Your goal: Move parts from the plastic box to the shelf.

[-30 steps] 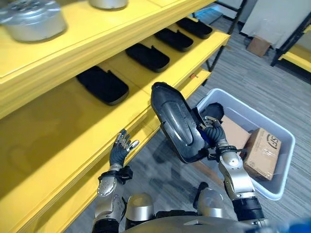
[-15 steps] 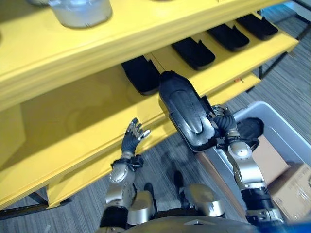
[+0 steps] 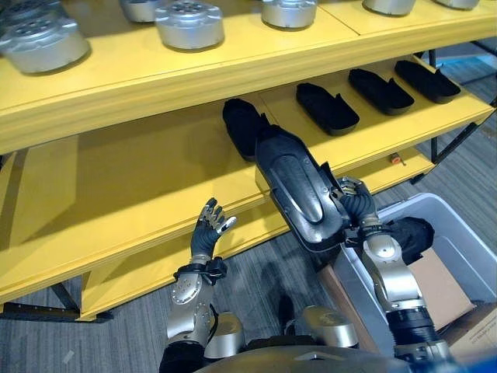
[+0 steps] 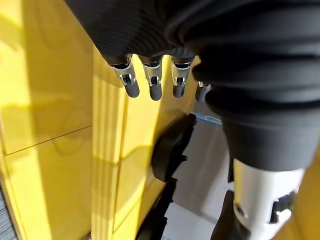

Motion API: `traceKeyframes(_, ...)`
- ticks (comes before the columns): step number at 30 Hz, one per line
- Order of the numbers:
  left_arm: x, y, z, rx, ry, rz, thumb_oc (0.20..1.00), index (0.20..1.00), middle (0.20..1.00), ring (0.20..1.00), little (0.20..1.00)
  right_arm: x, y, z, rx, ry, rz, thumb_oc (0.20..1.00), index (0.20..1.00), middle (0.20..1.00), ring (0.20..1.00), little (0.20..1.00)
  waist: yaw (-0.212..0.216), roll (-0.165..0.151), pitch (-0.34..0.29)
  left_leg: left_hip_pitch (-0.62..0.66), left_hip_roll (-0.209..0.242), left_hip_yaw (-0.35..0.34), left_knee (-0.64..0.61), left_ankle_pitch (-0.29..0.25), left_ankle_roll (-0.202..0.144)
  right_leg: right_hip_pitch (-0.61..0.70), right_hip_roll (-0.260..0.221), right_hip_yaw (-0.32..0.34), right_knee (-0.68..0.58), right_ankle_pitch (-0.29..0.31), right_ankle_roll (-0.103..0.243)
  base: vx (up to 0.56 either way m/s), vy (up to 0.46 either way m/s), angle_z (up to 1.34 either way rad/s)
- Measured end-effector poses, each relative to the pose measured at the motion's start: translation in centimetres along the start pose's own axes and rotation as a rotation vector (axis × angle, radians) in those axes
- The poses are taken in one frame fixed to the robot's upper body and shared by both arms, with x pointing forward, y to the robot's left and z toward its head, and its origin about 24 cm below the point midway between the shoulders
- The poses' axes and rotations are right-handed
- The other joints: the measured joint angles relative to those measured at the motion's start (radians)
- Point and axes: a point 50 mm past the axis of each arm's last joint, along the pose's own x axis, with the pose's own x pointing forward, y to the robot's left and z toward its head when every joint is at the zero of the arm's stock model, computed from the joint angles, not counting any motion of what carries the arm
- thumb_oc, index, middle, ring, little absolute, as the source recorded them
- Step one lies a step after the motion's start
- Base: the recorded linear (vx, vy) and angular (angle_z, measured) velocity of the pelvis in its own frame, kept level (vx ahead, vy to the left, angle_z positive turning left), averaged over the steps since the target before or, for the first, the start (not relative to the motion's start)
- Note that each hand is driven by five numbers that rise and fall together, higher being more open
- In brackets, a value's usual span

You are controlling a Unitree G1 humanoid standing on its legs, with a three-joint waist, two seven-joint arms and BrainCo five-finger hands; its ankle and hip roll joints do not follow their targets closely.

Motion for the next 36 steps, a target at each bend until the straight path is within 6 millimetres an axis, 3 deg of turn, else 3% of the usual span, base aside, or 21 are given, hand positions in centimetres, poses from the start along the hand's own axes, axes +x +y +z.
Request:
traceKeyframes(1,0.3,-0.1,0.3,0.005,-0.011,-0.007,1.0,1.0,1.0,1.0,1.0,0.0,0.1,0.0,-0.001,-0.001,0.006,0.2,0.2,0.2,0.2,0.2,0.002,0.007,-0.002,-0.014,0.0,-0.002,-0.003,0.004,0.007,-0.015,0.0,0.006,0.012,-0.016,0.037,-0.03,0.179,0.06)
traceKeyframes(4,0.3,-0.1,0.4,0.011,-0.012,-0.022,1.0,1.0,1.0,1.0,1.0,0.0,0.1,0.1,-0.002,-0.005,0.006,0.2,0.2,0.2,0.2,0.2,0.007,-0.001,-0.033,-0.065,-0.025,0.001,0.003,0.013,0.02,-0.092,-0.025,0.018,0.065,-0.02,0.023,0.03,0.235,0.15)
traceKeyframes(7,-0.4,-0.4,-0.6,0.008,0.028,-0.032,1.0,1.0,1.0,1.0,1.0,-0.1,-0.4,-0.1,-0.003,0.005,-0.01,0.2,0.2,0.2,0.2,0.2,0.004,0.033,-0.039,-0.077,-0.033,0.0,0.043,-0.005,0.033,-0.078,-0.048,-0.014,0.076,-0.021,0.018,0.07,0.217,0.2)
traceKeyframes(11,-0.9,0.3,-1.3,0.018,0.061,-0.014,1.0,1.0,1.0,1.0,1.0,-0.1,0.6,-0.1,0.019,0.005,0.02,0.2,0.2,0.2,0.2,0.2,0.021,0.033,-0.044,-0.065,-0.057,-0.003,0.037,-0.018,0.041,-0.067,-0.07,-0.02,0.084,-0.026,0.013,0.07,0.171,0.09)
traceKeyframes(17,-1.5,0.8,-2.0,0.016,0.093,0.0,1.0,1.0,1.0,1.0,1.0,0.8,3.5,1.3,-0.01,-0.035,0.15,0.2,0.2,0.2,0.2,0.2,0.068,0.017,-0.073,-0.068,-0.075,-0.02,0.054,-0.045,0.059,-0.047,-0.086,-0.035,0.079,-0.028,0.015,0.08,0.12,0.12)
traceKeyframes(20,-1.7,1.2,-2.5,0.019,0.118,0.014,1.0,1.0,1.0,1.0,1.0,1.7,6.8,2.5,-0.023,-0.058,0.258,0.2,0.2,0.2,0.2,0.2,0.089,-0.005,-0.09,-0.083,-0.074,-0.032,0.077,-0.063,0.061,-0.042,-0.087,-0.045,0.071,-0.032,0.013,0.1,0.077,0.11)
traceKeyframes(24,-1.7,1.3,-2.6,0.018,0.124,0.016,1.0,1.0,1.0,1.0,1.0,2.3,9.4,2.8,-0.016,-0.028,0.319,0.2,0.2,0.2,0.2,0.2,0.123,0.001,-0.087,-0.101,-0.074,-0.05,0.091,-0.073,0.063,-0.043,-0.087,-0.06,0.067,-0.028,0.014,0.05,0.041,0.14)
traceKeyframes(26,-1.6,1.4,-2.6,0.035,0.13,0.009,1.0,1.0,1.0,1.0,1.0,3.9,10.6,3.3,-0.064,0.003,0.34,0.2,0.2,0.2,0.2,0.2,0.14,0.01,-0.08,-0.103,-0.072,-0.053,0.089,-0.074,0.062,-0.046,-0.084,-0.06,0.069,-0.024,0.016,0.02,0.018,0.02)
traceKeyframes(31,-0.9,1.1,-2.0,0.057,0.116,-0.021,1.0,1.0,1.0,1.0,1.0,4.9,11.9,5.4,-0.038,-0.028,0.319,0.2,0.2,0.2,0.2,0.2,0.167,0.024,-0.027,-0.099,-0.066,-0.057,0.079,-0.07,0.061,-0.056,-0.082,-0.06,0.09,-0.018,0.019,0.04,0.043,0.05)
traceKeyframes(36,0.5,0.2,-1.0,0.072,0.092,-0.067,1.0,1.0,1.0,1.0,1.0,5.9,12.5,6.1,0.029,0.009,0.3,0.2,0.2,0.2,0.2,0.2,0.192,0.048,0.018,-0.098,-0.044,-0.064,0.006,-0.023,0.056,-0.092,-0.059,-0.059,0.1,0.049,0.026,0.01,0.048,0.1)
